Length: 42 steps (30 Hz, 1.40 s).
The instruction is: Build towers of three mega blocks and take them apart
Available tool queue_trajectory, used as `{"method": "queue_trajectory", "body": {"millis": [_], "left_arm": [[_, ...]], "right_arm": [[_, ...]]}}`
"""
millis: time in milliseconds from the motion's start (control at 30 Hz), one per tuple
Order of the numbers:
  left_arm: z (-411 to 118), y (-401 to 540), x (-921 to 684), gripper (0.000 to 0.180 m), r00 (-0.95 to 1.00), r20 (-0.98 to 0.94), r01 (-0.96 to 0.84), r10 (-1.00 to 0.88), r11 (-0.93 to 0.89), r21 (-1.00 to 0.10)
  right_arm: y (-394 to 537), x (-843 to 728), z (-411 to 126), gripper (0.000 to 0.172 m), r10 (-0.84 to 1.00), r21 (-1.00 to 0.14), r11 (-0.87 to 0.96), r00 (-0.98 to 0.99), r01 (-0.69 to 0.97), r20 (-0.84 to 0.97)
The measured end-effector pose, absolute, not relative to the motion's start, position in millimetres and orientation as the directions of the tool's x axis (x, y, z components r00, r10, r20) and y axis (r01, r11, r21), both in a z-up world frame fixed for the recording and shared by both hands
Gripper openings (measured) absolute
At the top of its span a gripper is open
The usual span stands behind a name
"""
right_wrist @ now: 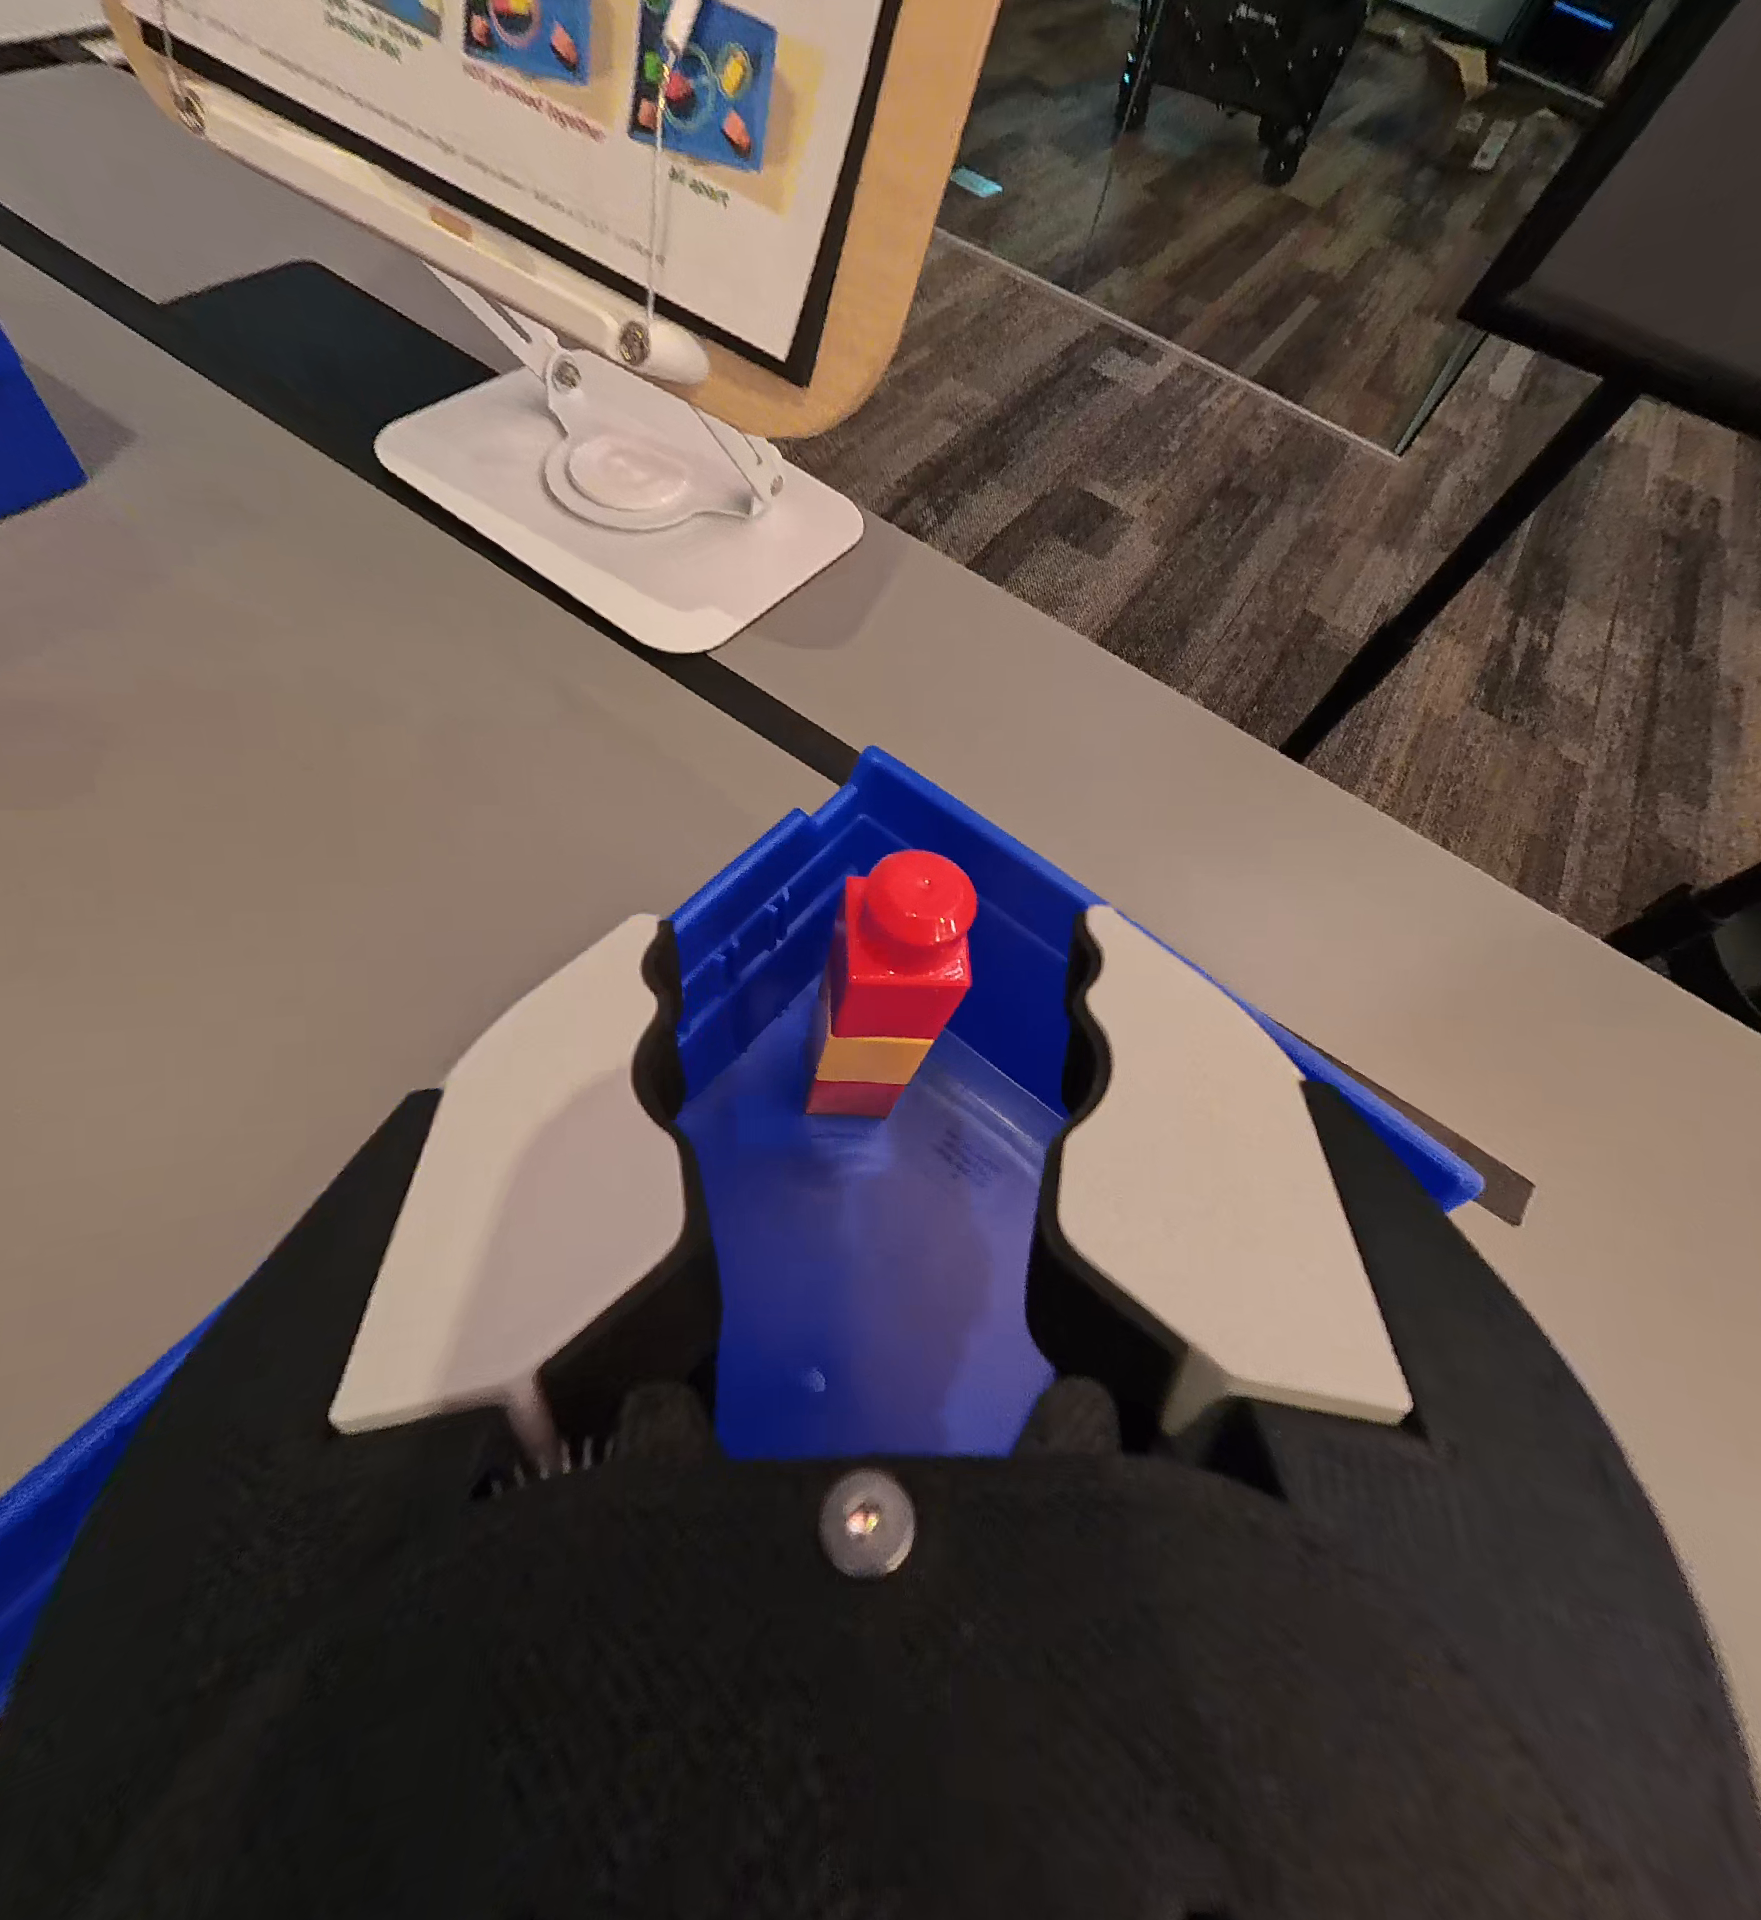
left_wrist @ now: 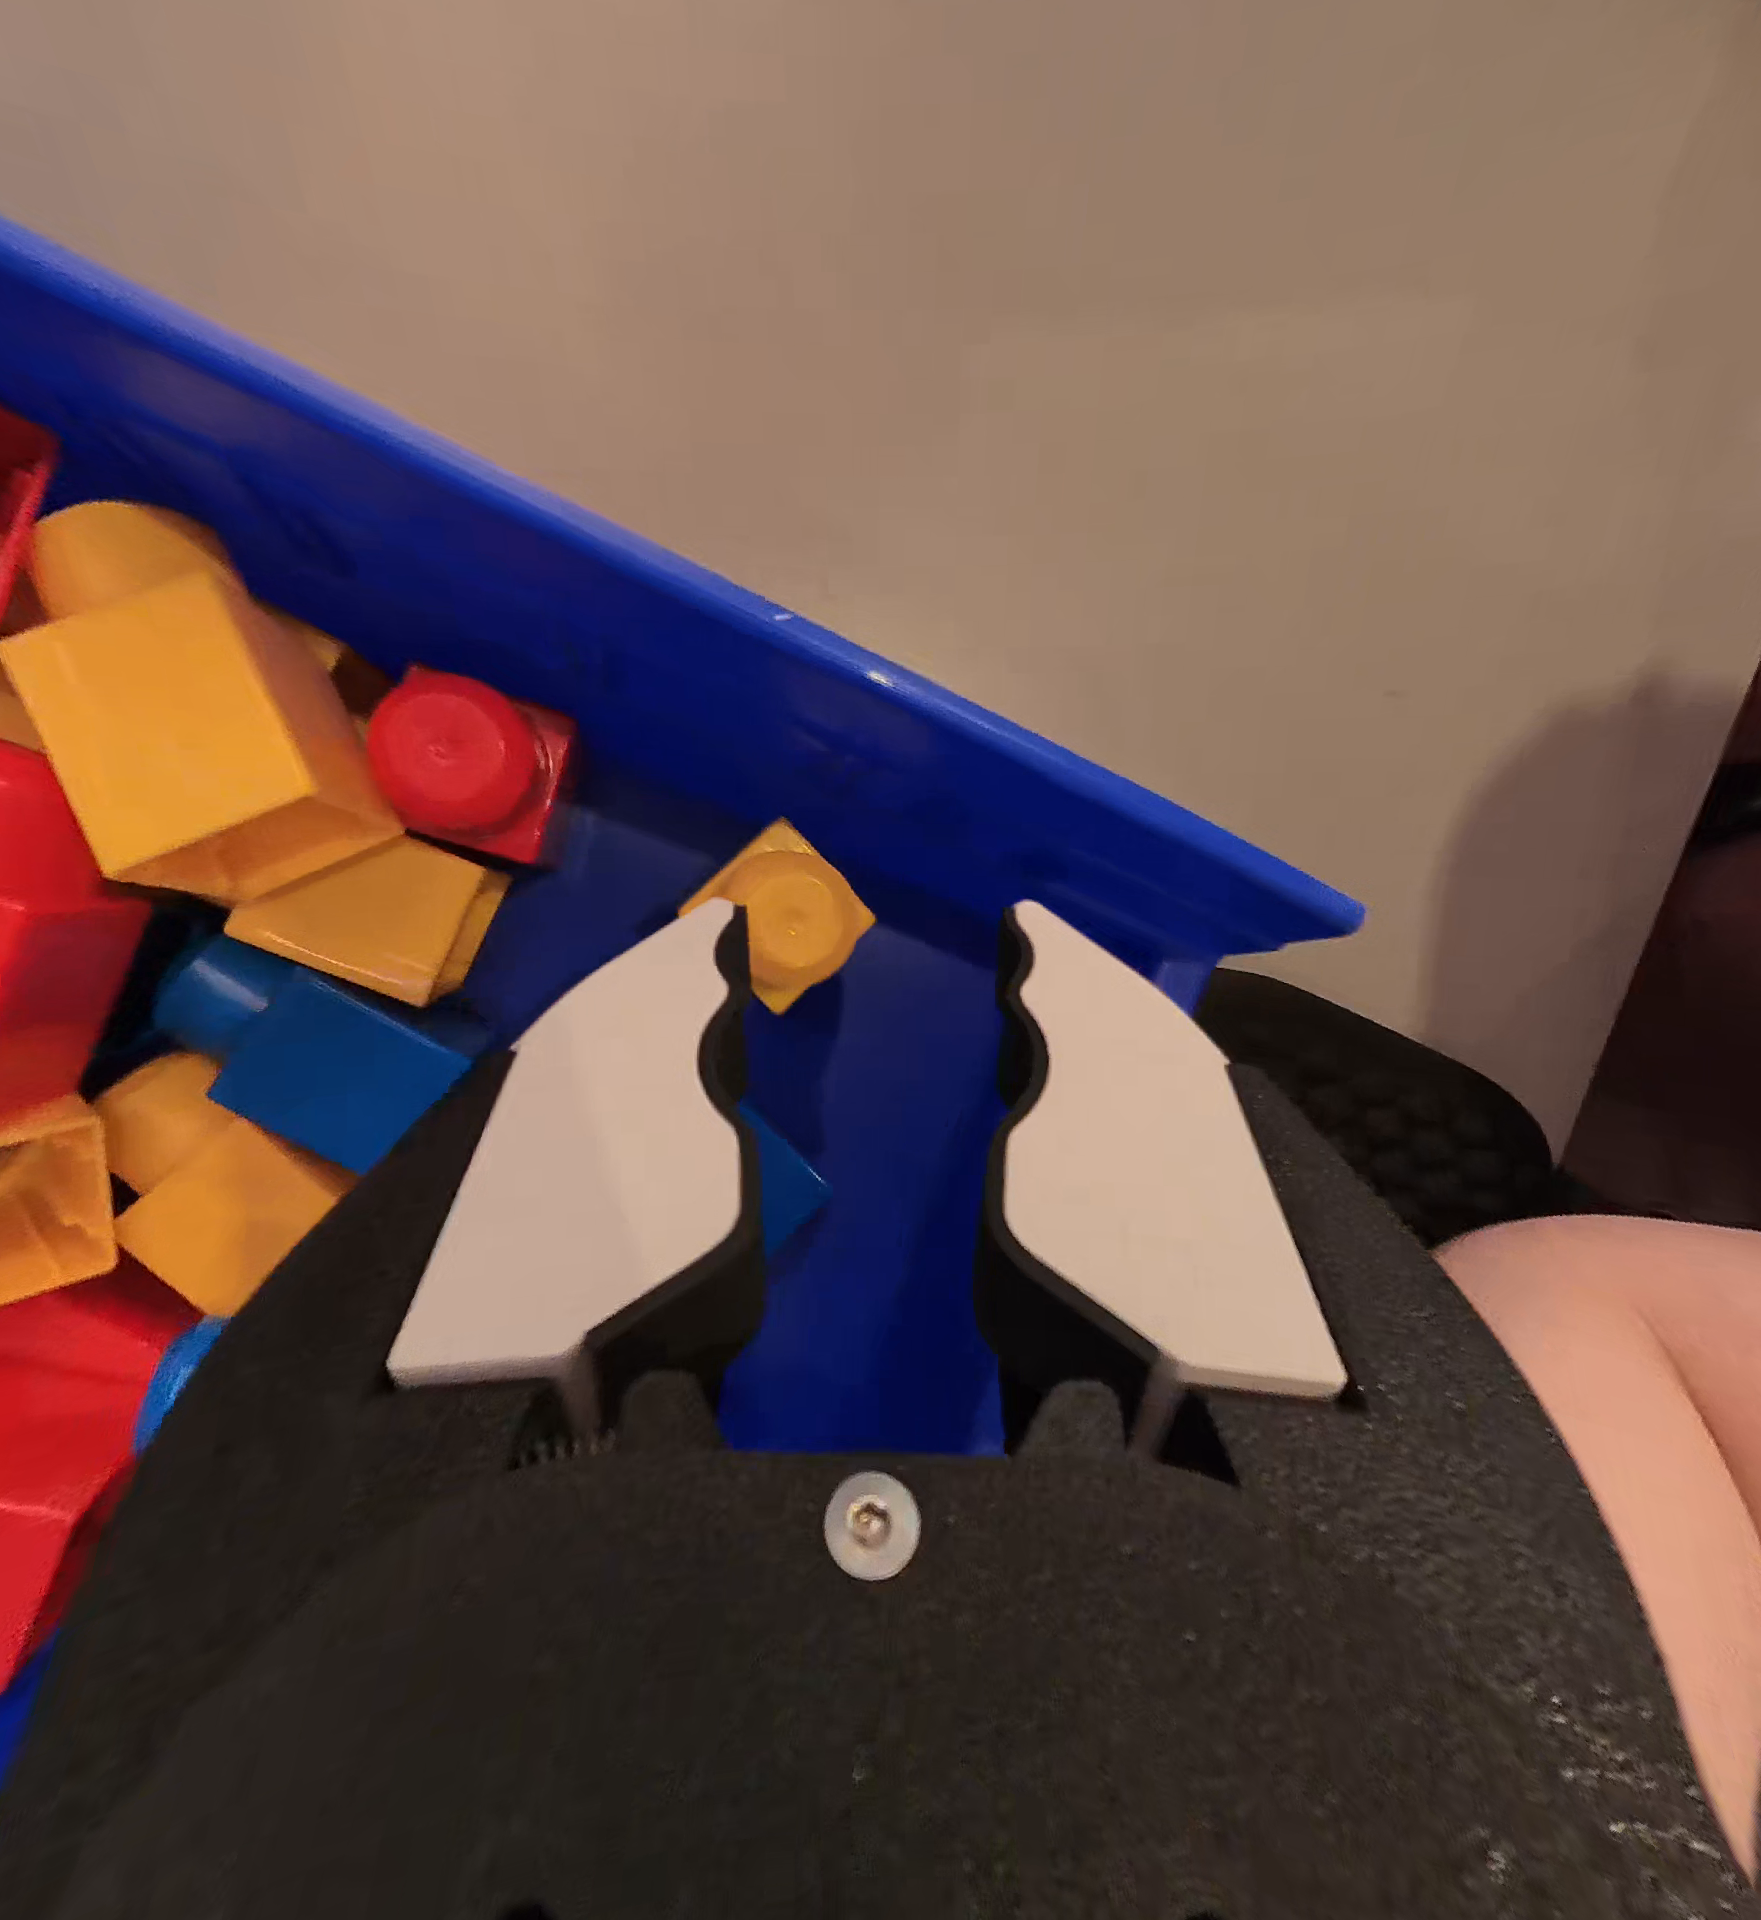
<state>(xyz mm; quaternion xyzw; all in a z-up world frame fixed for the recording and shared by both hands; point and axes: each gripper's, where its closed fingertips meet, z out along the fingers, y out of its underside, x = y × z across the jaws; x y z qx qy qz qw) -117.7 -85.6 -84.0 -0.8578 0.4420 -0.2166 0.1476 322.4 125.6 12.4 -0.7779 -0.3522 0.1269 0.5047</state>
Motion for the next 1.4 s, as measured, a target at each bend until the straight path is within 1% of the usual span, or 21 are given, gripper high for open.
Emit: {"method": "queue_trajectory", "body": {"millis": [67,133,200,267,367,467,600,633,667,733,833,900,967,1067,1133,1200,1300,1367,1400], "left_arm": [[-89.0,-87.0,-115.9,0.047,0.498,0.263,-0.701,-0.826,-0.562,-0.439],[-88.9,-85.7,-114.4,0.047,0.492,0.273,-0.69,-0.827,-0.562,-0.456],[-88.5,-86.7,-114.9,0.05,0.488,0.286,-0.683,-0.825,-0.565,-0.464],[-89.6,-85.4,-120.0,0.052,0.504,0.27,-0.682,-0.82,-0.57,-0.458],[-91.9,-81.1,-125.1,0.06,0.531,0.245,-0.677,-0.811,-0.581,-0.452],[-96.2,-78.9,-122.1,0.061,0.526,0.233,-0.695,-0.818,-0.572,-0.436],[-107.8,-81.3,-121.1,0.05,0.512,0.229,-0.739,-0.828,-0.561,-0.373],[-109.1,-77.7,-121.6,0.042,0.515,0.206,-0.744,-0.832,-0.553,-0.374],[-108.9,-75.7,-120.4,0.03,0.508,0.195,-0.749,-0.839,-0.542,-0.381],[-107.4,-73.8,-118.5,0.03,0.493,0.178,-0.759,-0.852,-0.521,-0.39],[-98.6,-71.8,-129.5,0.029,0.524,0.112,-0.759,-0.844,-0.523,-0.388],[-79.5,-70.3,-137.7,0.029,0.553,0.054,-0.733,-0.832,-0.516,-0.443],[-46.7,-67.6,-142.7,0.029,0.588,-0.019,-0.68,-0.809,-0.481,-0.554],[19.7,-70.2,-131.1,0.029,0.598,-0.112,-0.564,-0.793,-0.318,-0.762],[59.9,-77.2,-111.5,0.029,0.571,-0.142,-0.479,-0.808,-0.188,-0.858],[88.7,-75.8,-92.9,0.029,0.587,-0.129,-0.393,-0.799,-0.142,-0.908],[105.5,-69.7,-58.6,0.029,0.613,0.062,-0.253,-0.788,-0.271,-0.929],[113.0,-68.9,-30.7,0.028,0.567,0.189,-0.155,-0.802,-0.329,-0.931],[110.2,-70.1,-18.5,0.028,0.539,0.216,-0.158,-0.814,-0.35,-0.923]], "right_arm": [[124.0,320.6,14.3,0.072,0.685,-0.88,-0.237,0.713,0.412,0.15],[123.8,320.7,14.8,0.072,0.687,-0.883,-0.238,0.712,0.405,0.141],[123.5,321.1,13.3,0.069,0.69,-0.882,-0.245,0.711,0.402,0.133],[123.3,320.5,11.3,0.069,0.694,-0.879,-0.252,0.709,0.403,0.126],[123.3,319.1,9.6,0.069,0.698,-0.876,-0.255,0.705,0.409,0.126],[122.5,317.3,7.5,0.069,0.706,-0.872,-0.258,0.697,0.416,0.124],[121.2,315.9,5.5,0.068,0.713,-0.868,-0.262,0.69,0.423,0.121],[120.9,315.6,5.3,0.067,0.715,-0.868,-0.261,0.689,0.423,0.121],[120.5,315.0,5.2,0.067,0.717,-0.867,-0.261,0.687,0.423,0.119],[120.4,314.2,4.8,0.067,0.719,-0.866,-0.263,0.685,0.425,0.118],[119.9,312.0,5.7,0.066,0.722,-0.867,-0.257,0.681,0.427,0.122],[118.5,307.8,9.2,0.065,0.727,-0.871,-0.244,0.675,0.427,0.128],[115.0,298.2,18.1,0.064,0.734,-0.879,-0.213,0.664,0.425,0.143],[96.2,260.0,44.6,0.062,0.784,-0.905,-0.106,0.595,0.411,0.179],[70.6,217.7,66.9,0.062,0.838,-0.924,0.002,0.504,0.382,0.21],[35.7,167.7,87.7,0.064,0.881,-0.934,0.127,0.395,0.334,0.262],[-27.9,97.5,99.0,0.066,0.901,-0.91,0.313,0.216,0.271,0.375],[-59.0,64.8,91.8,0.066,0.892,-0.885,0.381,0.144,0.268,0.428],[-70.1,53.1,86.8,0.066,0.892,-0.879,0.394,0.119,0.268,0.436]]}}
